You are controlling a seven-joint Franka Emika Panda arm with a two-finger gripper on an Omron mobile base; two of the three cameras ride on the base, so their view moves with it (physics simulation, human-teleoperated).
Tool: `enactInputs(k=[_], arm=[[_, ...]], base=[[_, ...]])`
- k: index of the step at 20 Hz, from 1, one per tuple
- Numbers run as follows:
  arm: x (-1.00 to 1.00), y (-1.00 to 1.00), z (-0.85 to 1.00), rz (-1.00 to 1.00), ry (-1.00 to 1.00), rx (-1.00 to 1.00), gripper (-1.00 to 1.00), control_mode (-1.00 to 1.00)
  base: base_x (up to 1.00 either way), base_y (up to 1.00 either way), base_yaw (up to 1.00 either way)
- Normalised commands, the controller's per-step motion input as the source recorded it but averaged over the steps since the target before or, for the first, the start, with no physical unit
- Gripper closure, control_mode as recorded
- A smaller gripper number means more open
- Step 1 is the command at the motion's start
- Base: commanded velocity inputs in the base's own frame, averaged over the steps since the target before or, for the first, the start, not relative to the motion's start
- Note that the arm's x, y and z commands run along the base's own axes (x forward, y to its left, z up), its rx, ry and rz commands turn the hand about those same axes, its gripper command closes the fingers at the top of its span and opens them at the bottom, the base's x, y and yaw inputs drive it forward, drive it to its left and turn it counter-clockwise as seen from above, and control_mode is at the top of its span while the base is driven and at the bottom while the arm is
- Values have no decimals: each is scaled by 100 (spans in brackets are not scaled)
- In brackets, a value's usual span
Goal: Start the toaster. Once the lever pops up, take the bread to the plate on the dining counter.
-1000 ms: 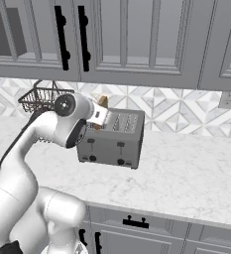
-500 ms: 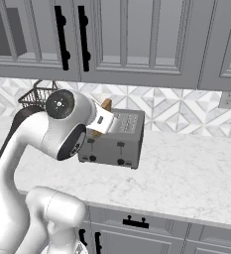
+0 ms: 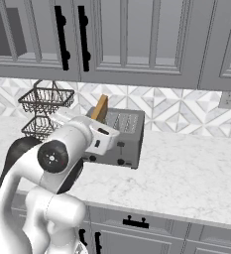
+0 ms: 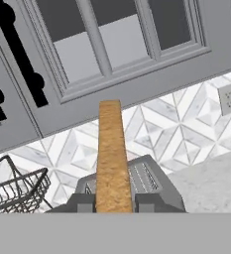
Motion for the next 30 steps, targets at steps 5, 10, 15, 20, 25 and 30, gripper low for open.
enactInputs(k=[5, 10, 15, 20, 25, 30], arm=[[-54, 7, -2, 7, 0, -1, 100, -100], [-81, 1, -1, 6, -2, 0, 100, -100], [10, 7, -2, -3, -1, 0, 100, -100], [51, 20, -6, -14, -4, 0, 100, -100], [10, 3, -2, -3, -2, 0, 100, -100], [0, 0, 0, 0, 0, 0, 100, 100]], base=[[0, 0, 0], [0, 0, 0], [0, 0, 0], [0, 0, 0], [0, 0, 0], [-25, 0, 0]])
